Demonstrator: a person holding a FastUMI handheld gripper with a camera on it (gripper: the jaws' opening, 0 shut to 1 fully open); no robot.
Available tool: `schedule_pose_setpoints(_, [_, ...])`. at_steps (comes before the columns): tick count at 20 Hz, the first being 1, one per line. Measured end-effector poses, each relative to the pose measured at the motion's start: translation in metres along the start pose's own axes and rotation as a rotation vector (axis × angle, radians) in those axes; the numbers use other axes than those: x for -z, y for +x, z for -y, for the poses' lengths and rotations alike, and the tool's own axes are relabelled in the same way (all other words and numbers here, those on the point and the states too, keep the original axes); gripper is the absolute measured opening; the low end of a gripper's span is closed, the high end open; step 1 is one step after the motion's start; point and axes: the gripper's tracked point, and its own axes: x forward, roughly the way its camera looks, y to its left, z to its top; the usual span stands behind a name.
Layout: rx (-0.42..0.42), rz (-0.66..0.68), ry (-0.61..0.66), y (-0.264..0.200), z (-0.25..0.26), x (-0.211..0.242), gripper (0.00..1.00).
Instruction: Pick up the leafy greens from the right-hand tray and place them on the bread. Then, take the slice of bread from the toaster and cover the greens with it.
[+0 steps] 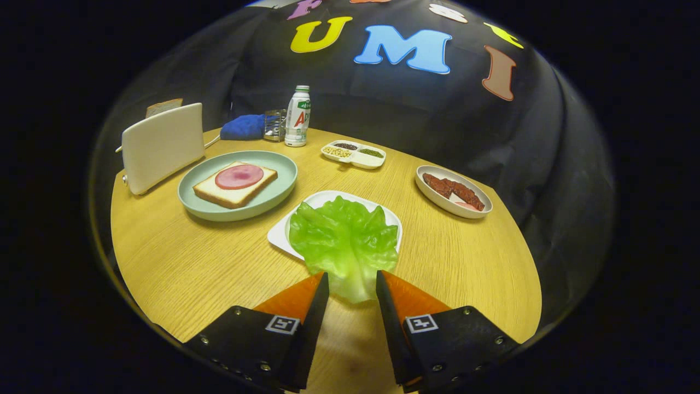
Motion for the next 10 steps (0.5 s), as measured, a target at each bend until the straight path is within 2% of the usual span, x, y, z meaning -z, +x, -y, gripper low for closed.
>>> schedule_pose_setpoints(1, [-0.005,0.001,0.014,0.007,0.001,0.001,0.55])
schedule_pose_setpoints(2, [-0.008,0.021,0.042,-0.003,0.003,-0.007,0.22])
schedule_pose_setpoints(3, [-0.026,0.023,0.064,-0.003,0.001,-0.006,0.11])
schedule_pose_setpoints(5, [-0.033,0.087,0.115,-0.015,0.004,-0.017,0.08])
schedule_pose_setpoints(6, [-0.027,0.099,0.117,-0.014,0.008,-0.019,0.00])
schedule_pose_setpoints(10, [-0.022,0.169,0.159,-0.033,0.013,-0.040,0.00])
